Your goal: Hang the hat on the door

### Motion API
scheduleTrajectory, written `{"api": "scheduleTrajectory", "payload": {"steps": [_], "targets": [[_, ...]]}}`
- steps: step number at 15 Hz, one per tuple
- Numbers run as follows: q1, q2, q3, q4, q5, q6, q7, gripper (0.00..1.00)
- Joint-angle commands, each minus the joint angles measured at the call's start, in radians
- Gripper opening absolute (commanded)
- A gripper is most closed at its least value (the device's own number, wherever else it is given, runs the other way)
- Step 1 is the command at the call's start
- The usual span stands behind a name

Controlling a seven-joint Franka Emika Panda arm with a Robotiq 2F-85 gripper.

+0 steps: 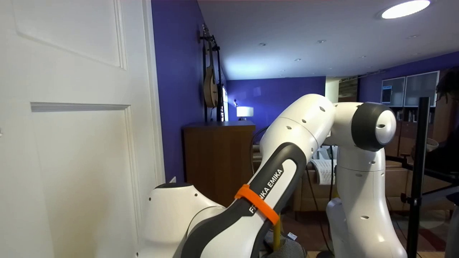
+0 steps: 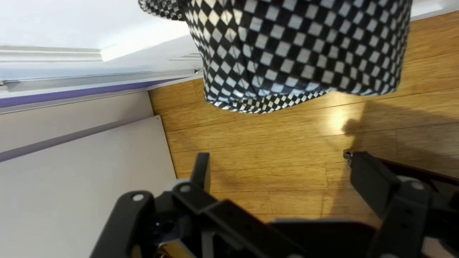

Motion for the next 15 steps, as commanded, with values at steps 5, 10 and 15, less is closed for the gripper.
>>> {"api": "scheduleTrajectory", "payload": {"steps": [5,10,15], "targets": [[0.027,-0.211,-0.084,-0.012,-0.091,-0.248,0.081,1.00],[0.030,-0.302,-0.129,0.047,-0.219,-0.463,0.108,1.00],[0.030,-0.342,-0.145,0.117,-0.308,-0.589,0.120,1.00]]}}
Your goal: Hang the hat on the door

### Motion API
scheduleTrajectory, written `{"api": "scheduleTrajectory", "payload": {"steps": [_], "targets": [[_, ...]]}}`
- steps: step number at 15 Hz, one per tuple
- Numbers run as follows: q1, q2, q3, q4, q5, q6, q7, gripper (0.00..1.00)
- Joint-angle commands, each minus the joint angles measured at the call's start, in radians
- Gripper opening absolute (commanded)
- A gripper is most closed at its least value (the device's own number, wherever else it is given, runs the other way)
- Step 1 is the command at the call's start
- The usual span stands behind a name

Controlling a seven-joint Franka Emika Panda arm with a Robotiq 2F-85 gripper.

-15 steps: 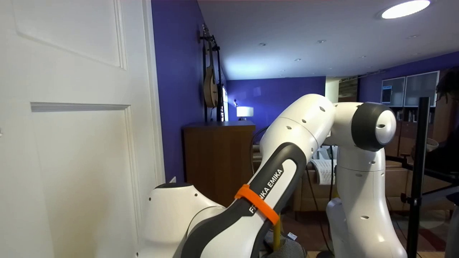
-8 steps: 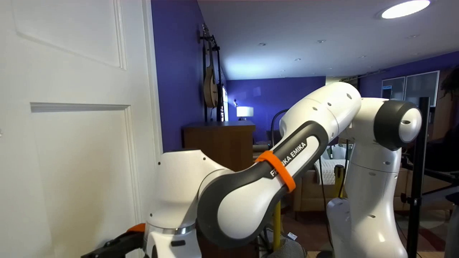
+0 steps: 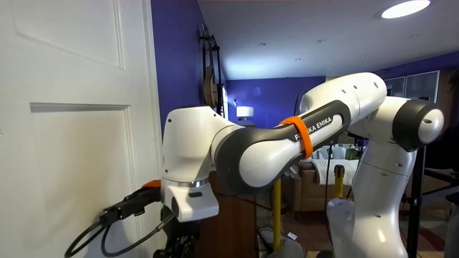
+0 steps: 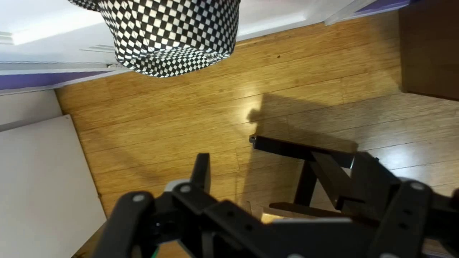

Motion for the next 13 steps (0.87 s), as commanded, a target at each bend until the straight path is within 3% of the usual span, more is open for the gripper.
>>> {"api": "scheduleTrajectory", "payload": {"steps": [1,7,13], "targets": [[0.018,-0.023,-0.017,0.053,-0.076,-0.078,0.042,1.00],[0.019,-0.018,-0.009,0.127,-0.143,-0.119,0.114,1.00],[0.030,-0.017,-0.025,0.115,-0.123,-0.101,0.098,1.00]]}}
